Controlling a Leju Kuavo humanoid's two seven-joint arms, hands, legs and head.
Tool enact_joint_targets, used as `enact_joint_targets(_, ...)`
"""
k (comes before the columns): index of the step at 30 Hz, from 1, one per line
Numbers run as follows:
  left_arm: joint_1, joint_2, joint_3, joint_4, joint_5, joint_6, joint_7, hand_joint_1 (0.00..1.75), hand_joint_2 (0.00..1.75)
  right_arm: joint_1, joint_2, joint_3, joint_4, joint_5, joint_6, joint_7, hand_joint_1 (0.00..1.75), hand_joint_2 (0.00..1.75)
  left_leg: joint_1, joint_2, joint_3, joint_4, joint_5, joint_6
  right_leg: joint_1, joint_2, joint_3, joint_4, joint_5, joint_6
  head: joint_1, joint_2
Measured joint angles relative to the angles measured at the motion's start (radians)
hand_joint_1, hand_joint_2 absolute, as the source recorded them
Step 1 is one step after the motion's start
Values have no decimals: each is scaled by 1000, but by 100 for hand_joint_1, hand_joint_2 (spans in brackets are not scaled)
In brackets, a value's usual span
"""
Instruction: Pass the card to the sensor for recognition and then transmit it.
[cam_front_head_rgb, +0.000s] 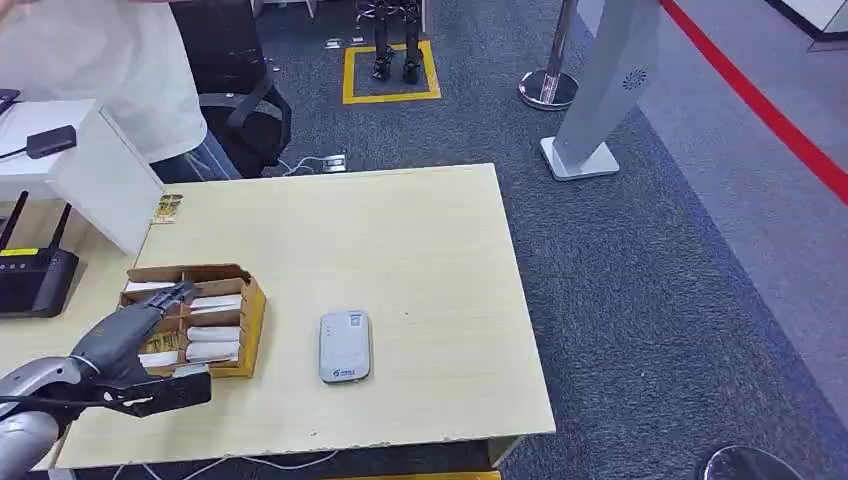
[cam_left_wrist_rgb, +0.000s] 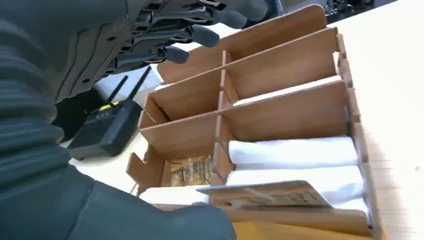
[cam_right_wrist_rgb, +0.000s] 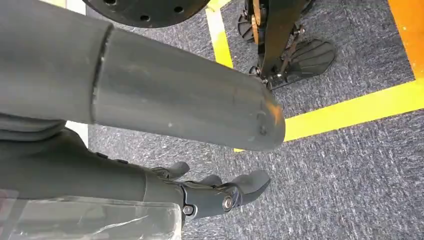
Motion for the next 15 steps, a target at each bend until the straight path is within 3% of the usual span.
enact_joint_targets(7, 99, 32, 10, -31, 48, 23, 15, 0, 175, 1, 0, 0, 0, 0, -2, 2, 0, 0, 0, 1, 0, 0, 0, 0, 0, 1, 0, 0, 0, 0, 0, 0)
enact_joint_targets(15, 307, 47, 113, -109, 33, 62, 29, 0, 175, 2, -2, 0, 0, 0, -2, 3, 0, 0, 0, 1, 0, 0, 0, 0, 0, 0, 0, 0, -1, 0, 0, 0)
